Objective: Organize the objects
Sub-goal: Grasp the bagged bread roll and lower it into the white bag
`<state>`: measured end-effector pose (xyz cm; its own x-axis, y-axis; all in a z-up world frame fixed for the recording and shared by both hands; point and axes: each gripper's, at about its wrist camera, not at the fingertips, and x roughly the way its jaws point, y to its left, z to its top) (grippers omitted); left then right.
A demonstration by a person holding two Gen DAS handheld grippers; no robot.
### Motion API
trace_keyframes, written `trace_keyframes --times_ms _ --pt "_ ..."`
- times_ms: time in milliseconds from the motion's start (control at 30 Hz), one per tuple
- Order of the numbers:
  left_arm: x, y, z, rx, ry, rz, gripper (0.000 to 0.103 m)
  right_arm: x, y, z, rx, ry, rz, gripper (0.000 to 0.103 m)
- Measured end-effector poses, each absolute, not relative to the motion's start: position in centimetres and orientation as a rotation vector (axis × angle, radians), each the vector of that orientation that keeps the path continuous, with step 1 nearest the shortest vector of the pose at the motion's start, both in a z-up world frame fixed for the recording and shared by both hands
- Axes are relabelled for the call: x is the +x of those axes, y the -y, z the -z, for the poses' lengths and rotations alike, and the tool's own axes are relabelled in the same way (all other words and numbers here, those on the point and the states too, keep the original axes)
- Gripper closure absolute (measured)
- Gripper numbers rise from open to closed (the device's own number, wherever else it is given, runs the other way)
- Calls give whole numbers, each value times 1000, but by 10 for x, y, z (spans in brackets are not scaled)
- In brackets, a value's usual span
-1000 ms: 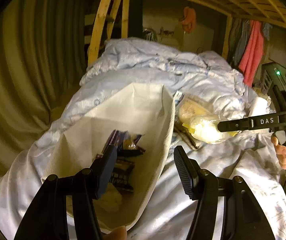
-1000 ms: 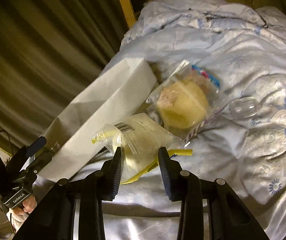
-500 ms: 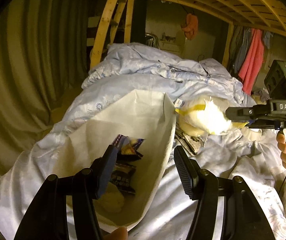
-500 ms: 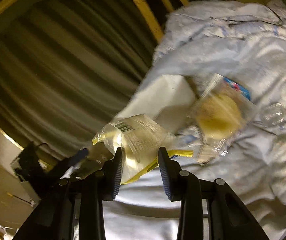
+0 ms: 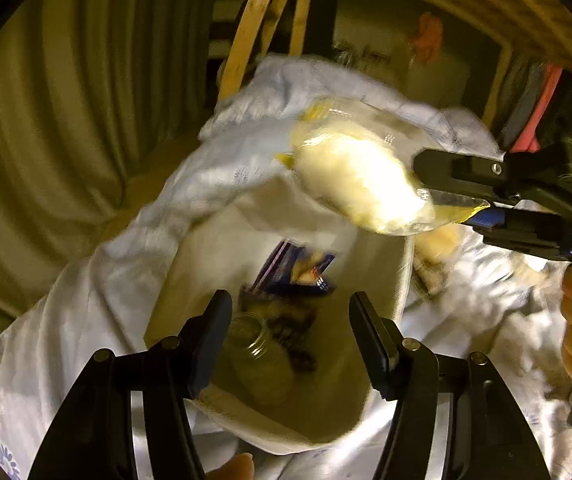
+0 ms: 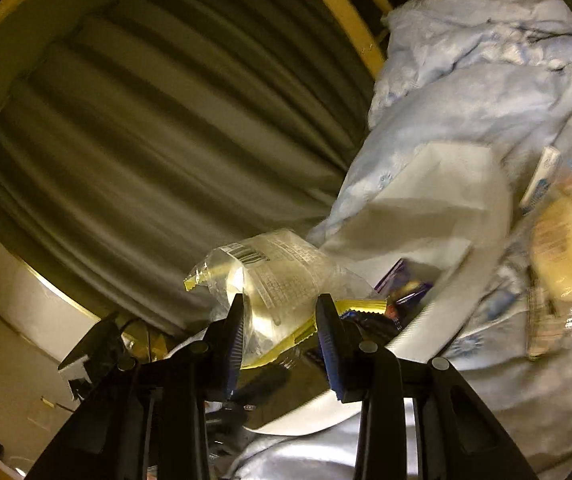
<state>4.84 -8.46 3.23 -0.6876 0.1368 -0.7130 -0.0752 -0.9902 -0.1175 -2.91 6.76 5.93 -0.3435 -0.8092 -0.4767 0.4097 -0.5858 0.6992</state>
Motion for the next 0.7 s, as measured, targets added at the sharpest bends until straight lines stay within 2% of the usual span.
trace_keyframes --times_ms 167,433,500,567,667,700 --pt "47 79 -25 -1259 87 -2767 43 -31 -34 -25 1253 483 1973 70" --pt "58 60 -30 -1213 -9 -2744 43 -34 -49 -17 1226 546 1921 62" --pt "57 60 -29 -1208 -15 -2738 43 -24 -61 -30 1167 572 1924 57" --pt "56 59 -28 -1211 -18 -2729 43 -19 -79 -45 1102 623 2007 45" --pt "53 57 -24 -1229 -37 -2727 43 -16 -106 -61 1063 670 2245 34" --pt "52 56 -23 -1235 -41 -2726 43 -18 -112 -60 1095 660 2317 34"
